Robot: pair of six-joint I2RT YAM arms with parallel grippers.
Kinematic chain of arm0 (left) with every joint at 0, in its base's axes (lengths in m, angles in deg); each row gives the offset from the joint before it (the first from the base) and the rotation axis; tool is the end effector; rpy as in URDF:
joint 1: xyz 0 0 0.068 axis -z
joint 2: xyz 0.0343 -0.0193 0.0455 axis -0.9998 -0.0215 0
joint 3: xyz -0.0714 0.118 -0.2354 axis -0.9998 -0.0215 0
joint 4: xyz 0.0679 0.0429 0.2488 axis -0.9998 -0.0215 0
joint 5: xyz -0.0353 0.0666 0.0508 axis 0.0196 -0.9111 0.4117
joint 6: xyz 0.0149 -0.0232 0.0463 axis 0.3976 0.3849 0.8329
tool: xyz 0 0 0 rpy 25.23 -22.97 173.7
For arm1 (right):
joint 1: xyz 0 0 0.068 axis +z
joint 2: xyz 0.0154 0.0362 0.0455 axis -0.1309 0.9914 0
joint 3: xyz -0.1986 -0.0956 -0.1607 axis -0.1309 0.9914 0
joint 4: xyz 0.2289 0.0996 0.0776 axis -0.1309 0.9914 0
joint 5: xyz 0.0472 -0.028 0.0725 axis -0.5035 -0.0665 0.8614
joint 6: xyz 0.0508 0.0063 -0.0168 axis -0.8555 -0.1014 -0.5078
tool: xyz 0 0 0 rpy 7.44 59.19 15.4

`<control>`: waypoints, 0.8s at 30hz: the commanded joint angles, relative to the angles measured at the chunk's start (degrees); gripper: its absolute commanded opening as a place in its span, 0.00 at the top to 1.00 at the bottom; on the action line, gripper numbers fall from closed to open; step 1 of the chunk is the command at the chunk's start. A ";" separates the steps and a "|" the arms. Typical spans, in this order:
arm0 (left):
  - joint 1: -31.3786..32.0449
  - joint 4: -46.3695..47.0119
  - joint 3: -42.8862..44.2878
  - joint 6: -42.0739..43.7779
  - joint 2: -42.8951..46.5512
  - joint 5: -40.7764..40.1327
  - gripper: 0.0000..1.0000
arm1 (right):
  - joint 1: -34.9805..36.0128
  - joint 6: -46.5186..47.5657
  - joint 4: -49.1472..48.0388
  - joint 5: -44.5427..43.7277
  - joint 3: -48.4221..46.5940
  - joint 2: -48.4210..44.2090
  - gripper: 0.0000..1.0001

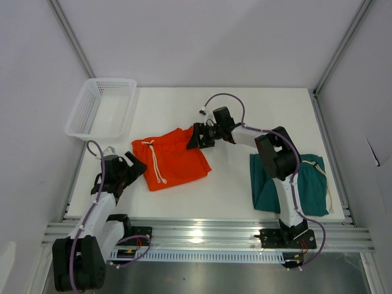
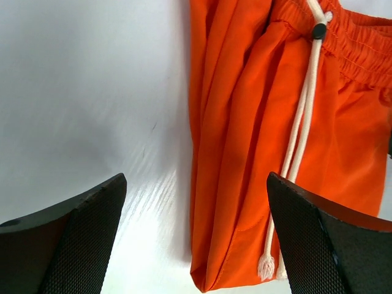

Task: Fold and stack the shorts
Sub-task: Neatly place the folded shorts to the corner

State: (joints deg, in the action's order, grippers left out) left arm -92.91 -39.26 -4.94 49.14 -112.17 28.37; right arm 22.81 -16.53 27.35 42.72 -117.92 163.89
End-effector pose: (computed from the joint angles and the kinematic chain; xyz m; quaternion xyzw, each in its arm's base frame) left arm 0.1685 0.0094 0.1631 -0.3133 0.8578 -0.1518 0.3782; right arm 0.3962 0.2593 0.1393 -0.2160 0.8400 0.4575 0.1962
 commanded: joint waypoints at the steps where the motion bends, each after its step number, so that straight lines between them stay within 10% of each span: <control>1: -2.62 8.35 -0.88 1.75 -1.98 7.16 0.03 | 0.52 -0.71 -0.20 0.04 1.17 2.46 0.20; 9: -4.65 20.84 -2.55 1.22 -8.75 14.02 0.05 | 0.35 -2.21 -0.38 -2.86 2.40 2.46 0.42; 24: -4.65 18.66 1.13 1.48 -19.55 10.08 0.23 | 0.52 -2.47 0.94 -5.33 2.05 1.93 0.53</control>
State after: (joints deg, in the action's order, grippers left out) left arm -97.02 -19.86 -5.20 49.71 -129.05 40.02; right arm 22.87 -19.50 25.87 40.14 -116.34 164.48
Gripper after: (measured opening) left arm 0.776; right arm 0.484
